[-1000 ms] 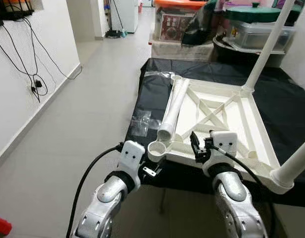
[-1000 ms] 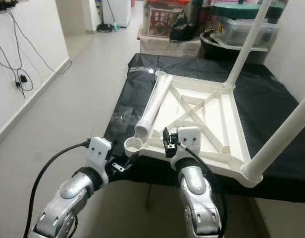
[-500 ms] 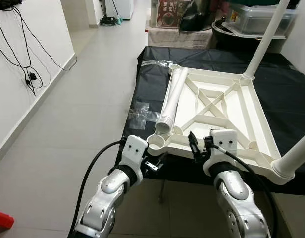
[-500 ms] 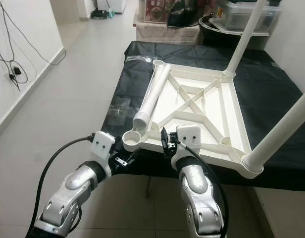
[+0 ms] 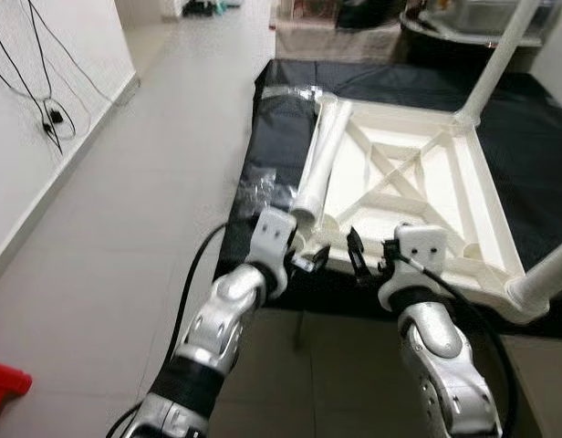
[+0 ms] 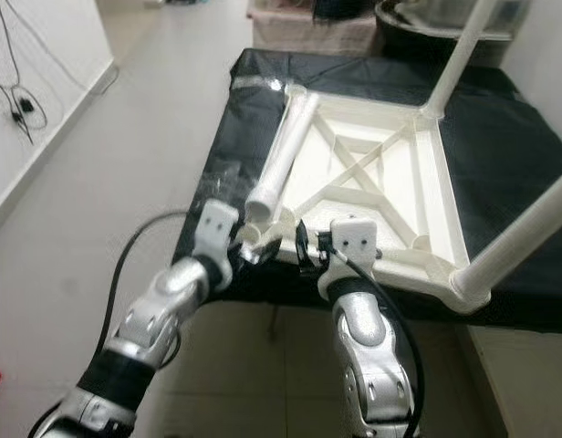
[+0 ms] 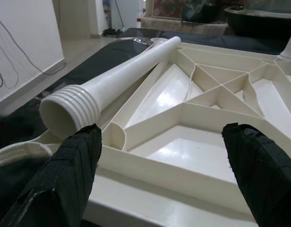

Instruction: Building children table

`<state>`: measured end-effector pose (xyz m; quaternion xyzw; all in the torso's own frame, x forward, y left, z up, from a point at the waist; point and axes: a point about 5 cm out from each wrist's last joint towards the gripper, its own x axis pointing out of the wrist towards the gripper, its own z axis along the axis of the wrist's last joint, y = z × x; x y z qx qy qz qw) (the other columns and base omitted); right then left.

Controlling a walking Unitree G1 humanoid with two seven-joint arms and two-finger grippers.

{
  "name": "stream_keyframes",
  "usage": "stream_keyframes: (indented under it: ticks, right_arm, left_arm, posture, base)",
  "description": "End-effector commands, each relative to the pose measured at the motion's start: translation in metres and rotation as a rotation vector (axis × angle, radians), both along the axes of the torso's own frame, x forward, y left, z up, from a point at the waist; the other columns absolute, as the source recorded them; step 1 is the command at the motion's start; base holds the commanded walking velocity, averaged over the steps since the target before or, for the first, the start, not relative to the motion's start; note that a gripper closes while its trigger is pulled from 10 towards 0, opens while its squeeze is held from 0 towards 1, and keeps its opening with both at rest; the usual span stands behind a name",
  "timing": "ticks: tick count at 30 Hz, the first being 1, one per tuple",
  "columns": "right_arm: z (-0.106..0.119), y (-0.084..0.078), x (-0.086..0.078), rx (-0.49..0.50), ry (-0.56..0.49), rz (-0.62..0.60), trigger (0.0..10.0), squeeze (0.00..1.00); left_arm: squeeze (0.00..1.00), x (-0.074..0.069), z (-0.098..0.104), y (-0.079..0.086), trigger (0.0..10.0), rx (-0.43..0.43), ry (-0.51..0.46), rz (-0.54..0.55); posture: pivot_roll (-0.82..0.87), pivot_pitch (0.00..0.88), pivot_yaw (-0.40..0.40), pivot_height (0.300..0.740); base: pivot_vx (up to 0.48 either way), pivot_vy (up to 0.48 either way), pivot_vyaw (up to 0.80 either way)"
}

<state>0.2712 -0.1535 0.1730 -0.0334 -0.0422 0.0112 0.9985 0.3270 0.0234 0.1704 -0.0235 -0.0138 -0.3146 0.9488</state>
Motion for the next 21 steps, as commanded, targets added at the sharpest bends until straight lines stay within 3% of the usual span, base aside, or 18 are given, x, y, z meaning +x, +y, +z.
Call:
stream_keyframes:
  ticks: [1, 15, 21]
  right_arm:
    - [0.000, -0.001, -0.003, 0.002, 0.007, -0.012, 10.0, 0.00]
    - [0.005, -0.005, -0.006, 0.016, -0.004, -0.034, 10.0, 0.00]
    - [0.007, -0.005, -0.010, 0.019, -0.005, -0.035, 10.0, 0.00]
  left_arm:
    - [0.00, 0.000, -0.006, -0.004, 10.0, -0.005, 0.026, -0.011]
    - [0.00, 0.022, -0.004, -0.005, 10.0, 0.031, 0.007, 0.016]
    - [0.00, 0.029, 0.001, -0.007, 10.0, 0.008, 0.000, -0.008]
  posture:
    - [0.04, 0.192, -0.037, 0.740]
    - [0.03, 0.210, -0.031, 0.740]
    - [0.02, 0.237, -0.024, 0.740]
  base:
    - [0.000, 0.000, 0.00]
    - [0.000, 0.000, 0.00]
    - [0.000, 0.000, 0.00]
